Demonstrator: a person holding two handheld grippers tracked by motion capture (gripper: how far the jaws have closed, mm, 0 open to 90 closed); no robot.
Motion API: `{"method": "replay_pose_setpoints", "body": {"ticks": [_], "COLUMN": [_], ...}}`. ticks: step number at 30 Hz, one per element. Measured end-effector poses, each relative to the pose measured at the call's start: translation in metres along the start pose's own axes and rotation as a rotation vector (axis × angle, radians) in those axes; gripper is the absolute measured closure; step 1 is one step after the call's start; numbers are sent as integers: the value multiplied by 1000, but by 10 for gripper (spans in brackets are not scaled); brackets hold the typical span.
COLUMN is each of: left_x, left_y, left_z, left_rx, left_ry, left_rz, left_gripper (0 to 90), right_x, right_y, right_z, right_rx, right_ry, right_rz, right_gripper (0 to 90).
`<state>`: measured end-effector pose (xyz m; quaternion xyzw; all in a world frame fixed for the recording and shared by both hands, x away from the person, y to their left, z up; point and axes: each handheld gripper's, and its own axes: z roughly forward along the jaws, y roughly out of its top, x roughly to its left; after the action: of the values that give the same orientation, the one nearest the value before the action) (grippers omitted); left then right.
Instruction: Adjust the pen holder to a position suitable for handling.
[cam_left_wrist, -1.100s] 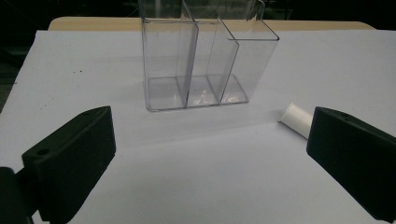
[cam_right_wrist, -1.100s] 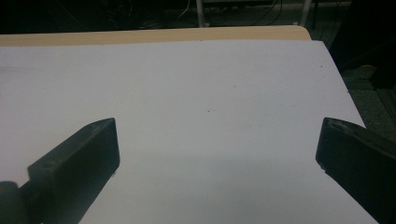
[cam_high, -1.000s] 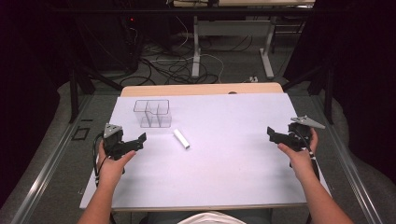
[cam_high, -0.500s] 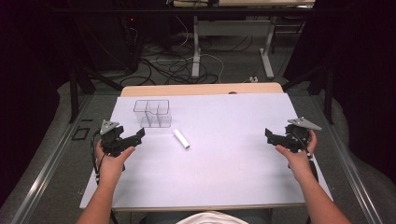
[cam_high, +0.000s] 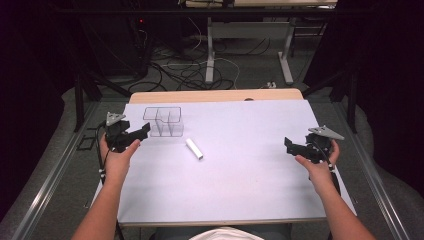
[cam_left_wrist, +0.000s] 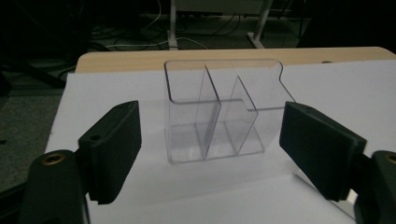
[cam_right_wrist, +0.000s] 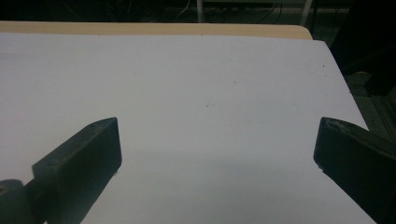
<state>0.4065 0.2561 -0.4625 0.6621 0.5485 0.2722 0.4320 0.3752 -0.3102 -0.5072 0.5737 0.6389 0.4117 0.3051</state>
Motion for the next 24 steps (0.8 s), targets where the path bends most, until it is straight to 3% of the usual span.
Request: {"method": "replay_pose_setpoints", "body": {"ticks": [5, 10, 13, 17, 22, 24], "left_x": [-2, 0, 3, 10, 15, 19], "left_y": [32, 50, 55, 62, 66, 64], "left_z": [1, 7, 13, 24, 33, 42], "left_rx": [9, 25, 41, 52, 92, 130], "left_ry": [33, 40, 39, 25, 58, 73], "left_rz": [39, 27, 1, 10, -9, -6], "left_gripper": [313, 370, 395, 407, 455, 462], "right_x": [-2, -2, -2, -2, -5, -5], "right_y": [0, -1, -2, -2, -3, -2], "right_z": [1, 1, 1, 2, 3, 3], "right_rx": [-2, -2, 13, 10, 17, 13], "right_ry": [8, 0, 10, 17, 16, 15], "right_rz": [-2, 1, 7, 8, 8, 9], "right_gripper": [4, 6, 8, 18, 31, 31]}}
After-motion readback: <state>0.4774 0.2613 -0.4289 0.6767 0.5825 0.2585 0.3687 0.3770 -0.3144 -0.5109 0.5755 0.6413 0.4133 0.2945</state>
